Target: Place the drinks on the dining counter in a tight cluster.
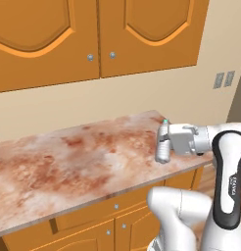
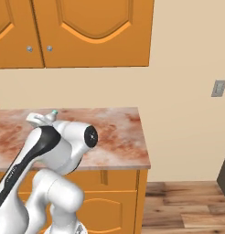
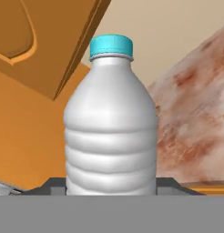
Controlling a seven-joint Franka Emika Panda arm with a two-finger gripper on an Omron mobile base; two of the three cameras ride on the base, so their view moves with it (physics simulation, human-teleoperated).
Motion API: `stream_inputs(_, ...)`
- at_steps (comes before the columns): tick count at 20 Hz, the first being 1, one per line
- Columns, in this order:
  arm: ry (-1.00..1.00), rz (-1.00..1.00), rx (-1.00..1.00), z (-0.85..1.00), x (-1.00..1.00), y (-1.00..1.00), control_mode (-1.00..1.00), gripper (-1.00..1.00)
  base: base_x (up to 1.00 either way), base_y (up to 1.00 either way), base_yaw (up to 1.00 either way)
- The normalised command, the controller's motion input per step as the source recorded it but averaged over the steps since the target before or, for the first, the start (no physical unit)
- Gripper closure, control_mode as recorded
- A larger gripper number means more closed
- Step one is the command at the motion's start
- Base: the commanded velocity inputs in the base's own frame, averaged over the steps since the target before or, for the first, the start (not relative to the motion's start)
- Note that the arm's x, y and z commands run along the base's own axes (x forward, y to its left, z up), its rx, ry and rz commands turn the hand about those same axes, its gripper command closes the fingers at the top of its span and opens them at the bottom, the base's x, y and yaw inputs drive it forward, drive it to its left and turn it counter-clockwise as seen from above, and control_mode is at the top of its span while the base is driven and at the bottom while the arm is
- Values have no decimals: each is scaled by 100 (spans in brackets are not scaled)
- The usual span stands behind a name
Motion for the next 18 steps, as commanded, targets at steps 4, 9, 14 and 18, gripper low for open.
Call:
stream_inputs(4,-25,1,-11,27,-12,0,-100,100,0,0,0)
stream_inputs(9,-45,9,-11,41,9,-15,-100,100,0,0,0)
stream_inputs(14,-34,2,-27,89,-7,-34,-100,100,0,0,0)
stream_inputs(18,-27,0,-21,67,-68,-50,-100,100,0,0,0)
